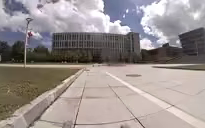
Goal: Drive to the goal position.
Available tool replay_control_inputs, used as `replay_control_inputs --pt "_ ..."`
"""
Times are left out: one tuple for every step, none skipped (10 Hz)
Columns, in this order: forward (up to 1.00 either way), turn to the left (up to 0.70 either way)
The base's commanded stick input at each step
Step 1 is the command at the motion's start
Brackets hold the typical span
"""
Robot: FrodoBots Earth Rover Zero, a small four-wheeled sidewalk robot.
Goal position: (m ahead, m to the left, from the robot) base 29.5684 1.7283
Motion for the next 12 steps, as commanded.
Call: replay_control_inputs --pt "0.7 0.0" --pt "0.7 0.12" --pt "0.7 0.23" --pt "0.7 0.2" --pt "0.7 0.03" --pt "0.7 0.0" --pt "0.7 0.0" --pt "0.7 0.0" --pt "0.7 0.0" --pt "0.7 0.02" --pt "0.7 0.19" --pt "0.7 0.26"
